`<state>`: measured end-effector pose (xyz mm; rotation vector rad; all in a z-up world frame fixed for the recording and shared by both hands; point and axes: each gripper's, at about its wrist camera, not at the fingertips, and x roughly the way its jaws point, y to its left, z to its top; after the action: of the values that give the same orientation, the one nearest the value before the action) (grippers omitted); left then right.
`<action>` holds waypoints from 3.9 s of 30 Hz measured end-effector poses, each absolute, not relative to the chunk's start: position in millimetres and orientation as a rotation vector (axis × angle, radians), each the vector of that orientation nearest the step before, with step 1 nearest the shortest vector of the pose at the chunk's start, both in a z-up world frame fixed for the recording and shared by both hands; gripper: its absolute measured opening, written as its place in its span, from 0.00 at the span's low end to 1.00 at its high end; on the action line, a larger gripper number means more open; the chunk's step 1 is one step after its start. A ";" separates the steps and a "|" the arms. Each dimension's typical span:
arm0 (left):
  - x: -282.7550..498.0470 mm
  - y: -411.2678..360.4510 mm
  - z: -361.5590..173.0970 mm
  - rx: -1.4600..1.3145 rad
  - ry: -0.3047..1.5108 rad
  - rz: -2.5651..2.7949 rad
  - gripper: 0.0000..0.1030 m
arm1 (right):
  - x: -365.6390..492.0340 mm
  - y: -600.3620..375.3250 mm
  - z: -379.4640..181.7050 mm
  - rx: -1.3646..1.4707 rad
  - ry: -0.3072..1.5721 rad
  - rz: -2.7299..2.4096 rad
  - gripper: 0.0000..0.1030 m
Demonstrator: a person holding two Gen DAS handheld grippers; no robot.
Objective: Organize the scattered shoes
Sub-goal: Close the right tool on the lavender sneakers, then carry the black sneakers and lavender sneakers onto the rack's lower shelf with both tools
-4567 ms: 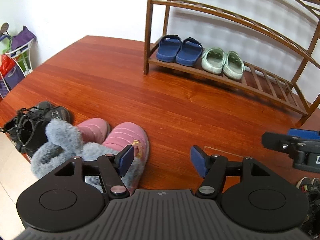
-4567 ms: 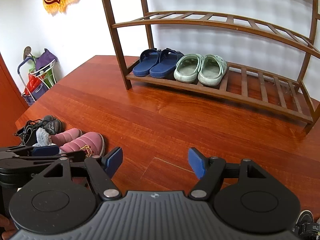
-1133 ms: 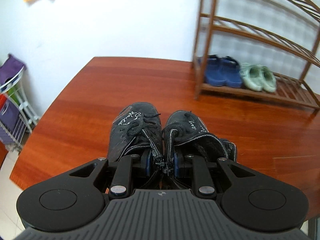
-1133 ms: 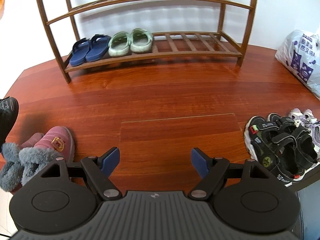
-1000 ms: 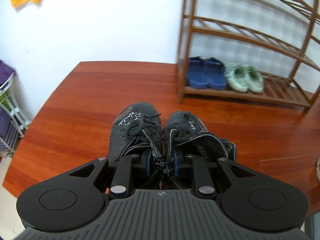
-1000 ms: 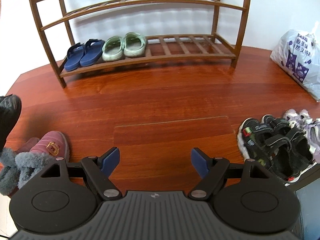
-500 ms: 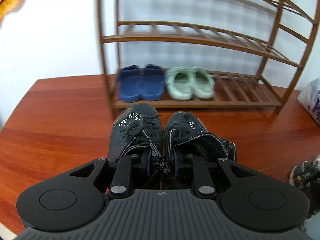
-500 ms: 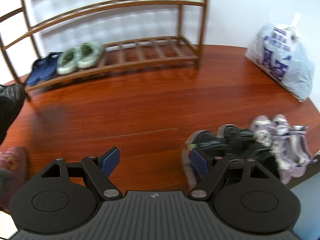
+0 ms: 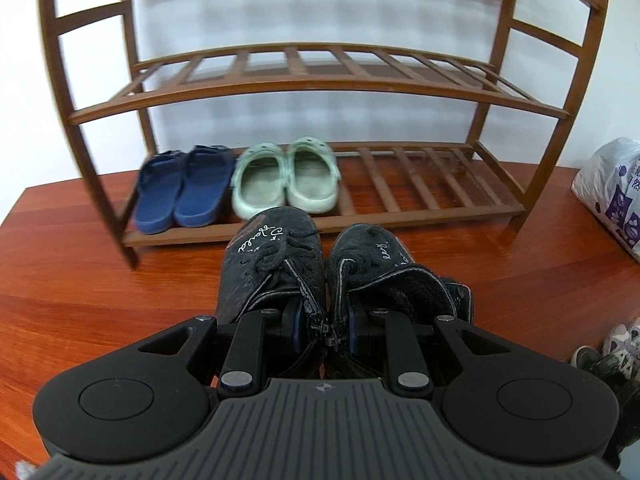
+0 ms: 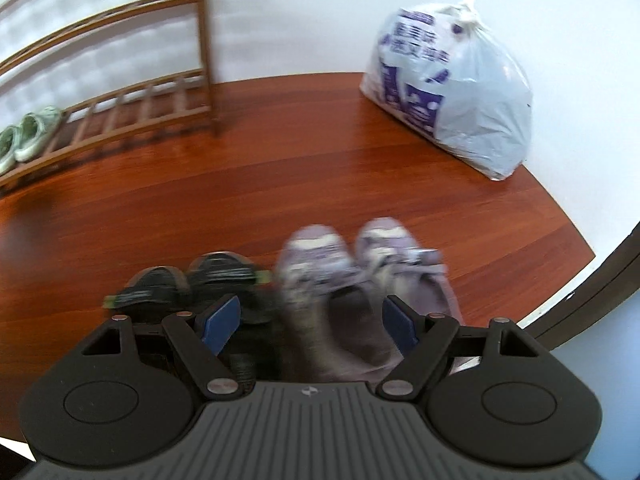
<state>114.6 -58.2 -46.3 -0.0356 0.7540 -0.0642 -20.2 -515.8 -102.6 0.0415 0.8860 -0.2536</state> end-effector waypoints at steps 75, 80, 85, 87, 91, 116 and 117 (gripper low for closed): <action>283.2 -147.1 -81.0 -0.196 0.698 -0.070 0.22 | 250.9 -391.0 -78.2 0.032 0.843 0.167 0.12; 296.7 -152.9 -92.7 -0.192 0.669 -0.043 0.22 | 273.4 -380.1 -85.3 0.028 0.838 0.172 0.12; 312.3 -154.8 -101.1 -0.190 0.651 -0.030 0.22 | 295.4 -374.1 -91.5 0.015 0.820 0.153 0.12; 319.5 -155.0 -103.4 -0.185 0.646 -0.024 0.22 | 305.8 -371.6 -94.0 0.013 0.811 0.147 0.12; 331.4 -153.4 -106.5 -0.194 0.641 -0.017 0.22 | 326.2 -357.0 -99.0 -0.021 0.781 0.123 0.12; 384.3 -163.6 -123.1 -0.177 0.689 0.018 0.25 | 410.4 -343.0 -132.5 -0.099 0.774 0.083 0.14; 384.2 -162.9 -122.8 -0.182 0.692 0.016 0.26 | 410.1 -341.7 -133.2 -0.110 0.778 0.081 0.16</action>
<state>384.2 -162.9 -122.8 -0.1818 0.6919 0.0161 410.1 -341.7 -133.2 -0.1103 0.7777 0.0815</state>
